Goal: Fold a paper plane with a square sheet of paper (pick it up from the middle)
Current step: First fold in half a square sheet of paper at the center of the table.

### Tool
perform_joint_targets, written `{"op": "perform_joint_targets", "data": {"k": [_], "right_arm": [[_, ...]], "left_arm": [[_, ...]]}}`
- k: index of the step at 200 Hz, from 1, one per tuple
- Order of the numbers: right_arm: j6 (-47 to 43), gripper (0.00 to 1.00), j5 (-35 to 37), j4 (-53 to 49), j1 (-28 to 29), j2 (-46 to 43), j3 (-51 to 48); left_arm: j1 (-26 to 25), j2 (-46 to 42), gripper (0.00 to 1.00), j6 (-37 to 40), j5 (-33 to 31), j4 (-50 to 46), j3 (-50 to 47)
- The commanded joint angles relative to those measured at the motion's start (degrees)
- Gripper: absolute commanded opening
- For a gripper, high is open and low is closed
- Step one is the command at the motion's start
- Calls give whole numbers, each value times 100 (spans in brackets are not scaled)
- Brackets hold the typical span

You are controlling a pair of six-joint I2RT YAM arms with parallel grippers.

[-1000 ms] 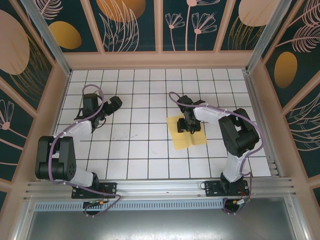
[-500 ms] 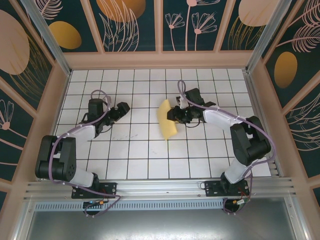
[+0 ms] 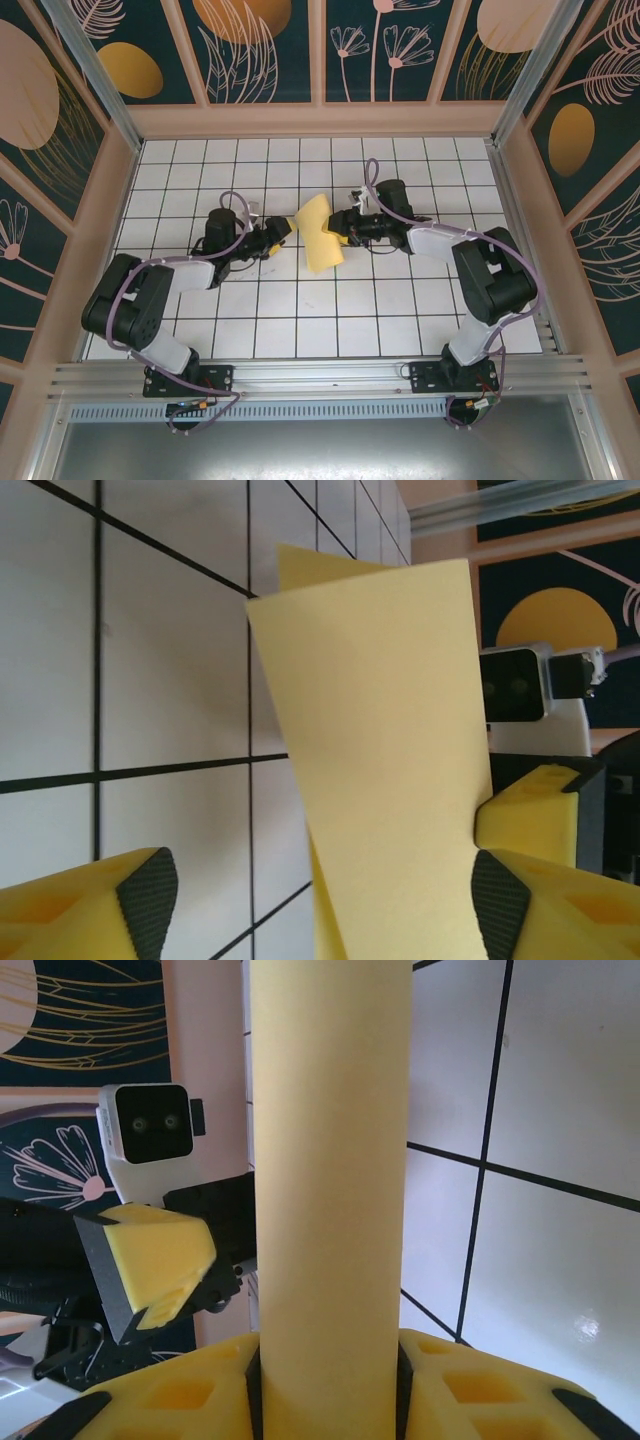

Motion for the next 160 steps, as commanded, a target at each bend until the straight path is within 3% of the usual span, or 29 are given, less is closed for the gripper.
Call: {"op": "perform_joint_targets", "data": {"k": [1,60,160], "right_arm": [[322,38,-297,579,-34,92,-165],[474,46,-452,671,-14,153,-247],[941,49,-491,951,-16,349,-361]], "left_arm": [[-109,223,76,-445,136,873,71],[-252,494,74,-452,179,1007,248],[-339,834,43,-835,174,1823,184]]}}
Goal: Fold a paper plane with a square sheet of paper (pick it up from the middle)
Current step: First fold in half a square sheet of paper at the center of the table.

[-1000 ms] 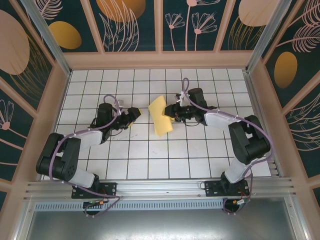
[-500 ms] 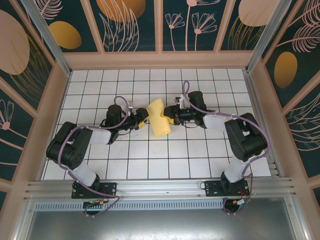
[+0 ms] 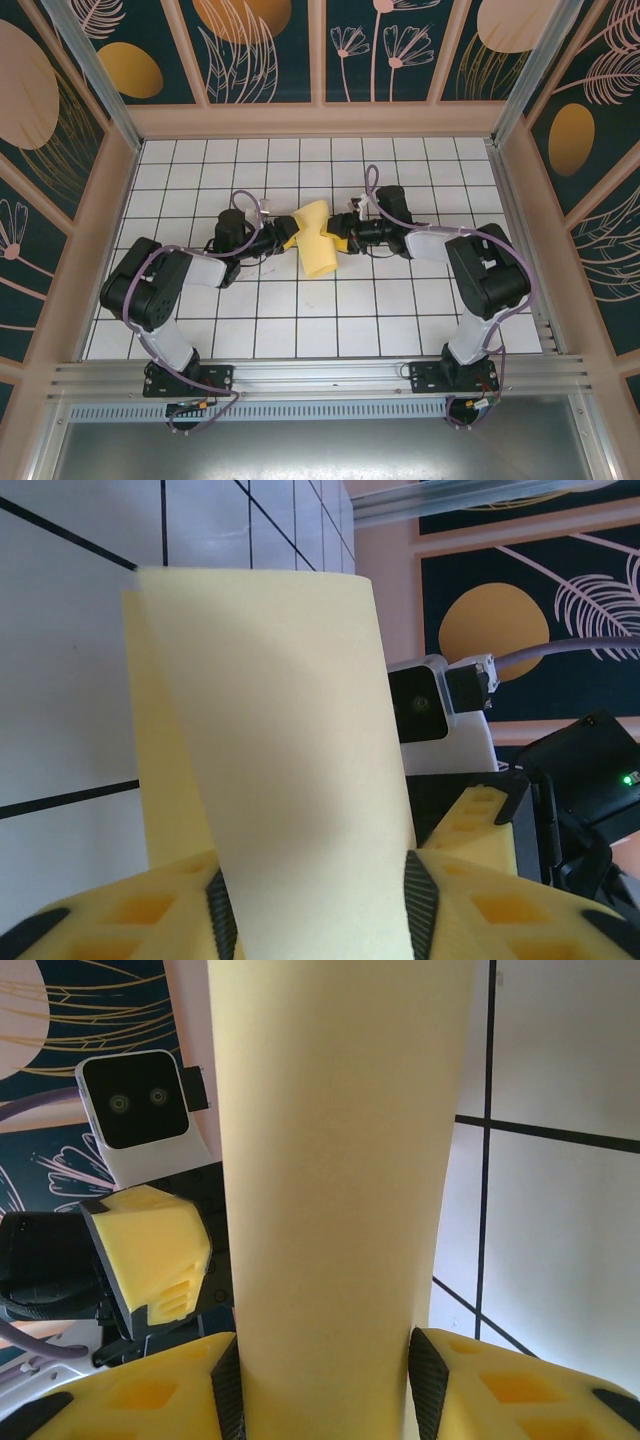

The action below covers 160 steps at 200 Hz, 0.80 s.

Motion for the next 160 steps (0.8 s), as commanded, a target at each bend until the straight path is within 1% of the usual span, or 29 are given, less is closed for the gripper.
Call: {"op": "perform_joint_targets", "data": {"k": [1,17,42,56,69,100,111,131,160], "right_arm": [[159,50,-133,287,-16,102,-92],[55,50,-30,96,-25,105,-90],[-553,53,389,-852,-12,83,63],[-955,55,716,-1475,1,41,186],[-1188,60,929,-1783,10,-14,224],[-1632,77,1395,-2390,5,-239,263],[-1783,80,1551,-2593,-12,-319,280],[-1967,83,1775,-2794,-65,-489,241],[-2167,83,1697,-2875,-95,-514,264]], "left_arm": [[-46,90,43,-57,34,410,52],[-54,93,35,-32,-1,407,60],[-74,154,20,83,-66,296,100],[-131,191,13,235,-117,71,175],[-209,241,8,401,-176,-169,262],[-385,421,5,594,-261,-473,469],[-427,495,5,592,-261,-474,521],[-507,607,5,650,-277,-553,621],[-598,753,5,732,-326,-708,712]]}}
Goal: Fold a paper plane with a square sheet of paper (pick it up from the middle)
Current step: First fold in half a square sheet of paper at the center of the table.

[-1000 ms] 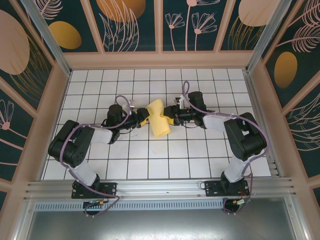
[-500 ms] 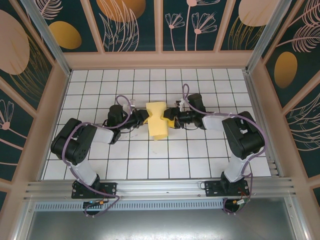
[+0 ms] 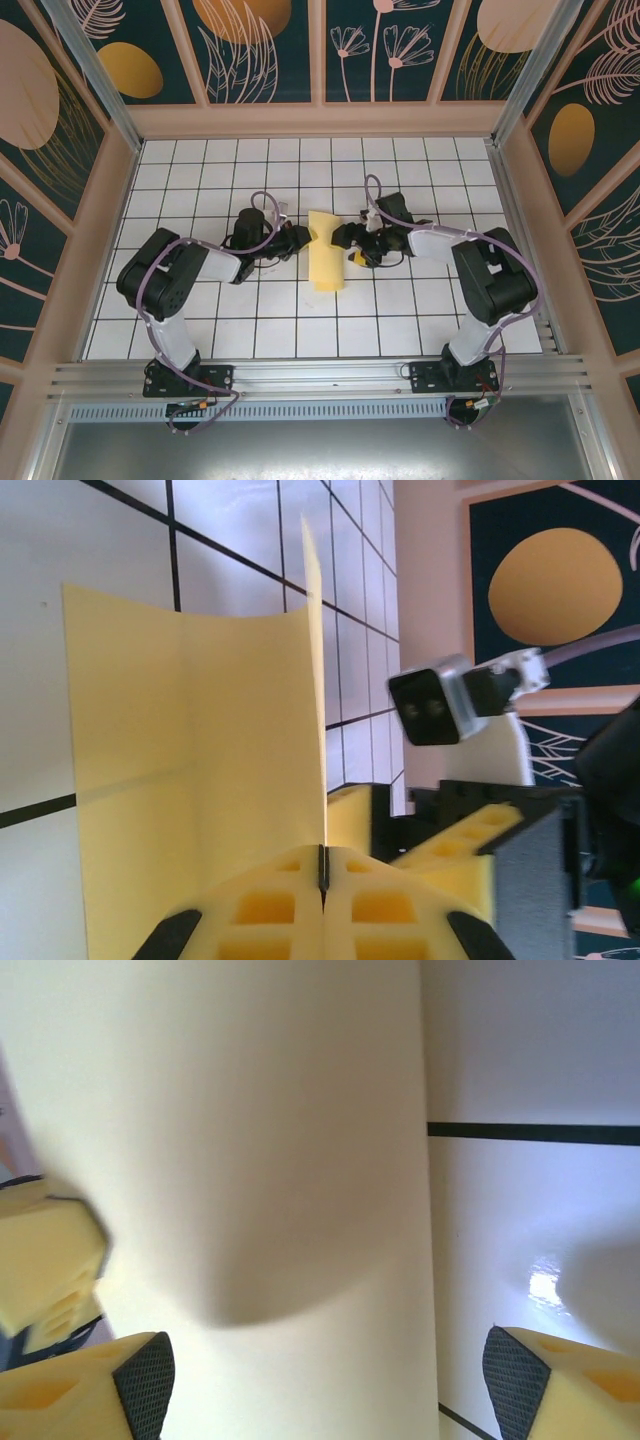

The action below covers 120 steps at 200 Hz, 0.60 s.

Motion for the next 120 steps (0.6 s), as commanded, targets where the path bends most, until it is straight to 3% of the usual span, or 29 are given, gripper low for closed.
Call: {"op": "perform_joint_targets", "data": {"k": [1,120], "right_arm": [[-418,82,165,-376,-52,-164,140],[-1007,67,359,-1013,-14,617,681]], "left_arm": [[-88,156,5,243,-99,-180,164],[-181,371,12,301,-229,-452,317]]}}
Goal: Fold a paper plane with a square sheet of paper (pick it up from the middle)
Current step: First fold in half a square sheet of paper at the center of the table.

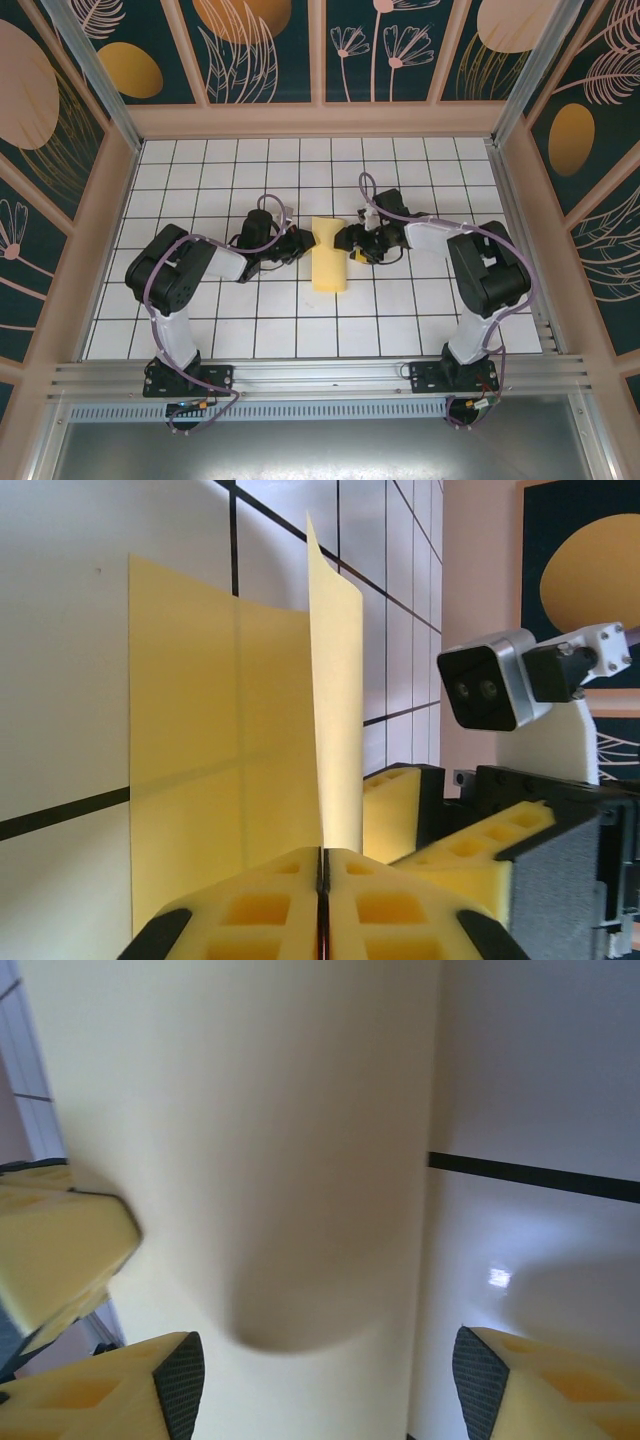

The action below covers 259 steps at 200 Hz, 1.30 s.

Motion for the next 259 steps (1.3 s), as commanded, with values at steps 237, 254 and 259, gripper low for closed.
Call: {"op": "perform_joint_targets", "data": {"k": [237,254,259], "right_arm": [[-43,48,2458,-1446,136,1576,376],[-68,48,2525,-1465,133,1657,351],[-76,48,2553,-1473,136,1696,345]], "left_arm": [[-41,-1243,98,1640,-2603,-3470,947],[-42,-1308,99,1840,-2501,-3423,915],[-41,-1319,99,1890,-2459,-3392,898]]}}
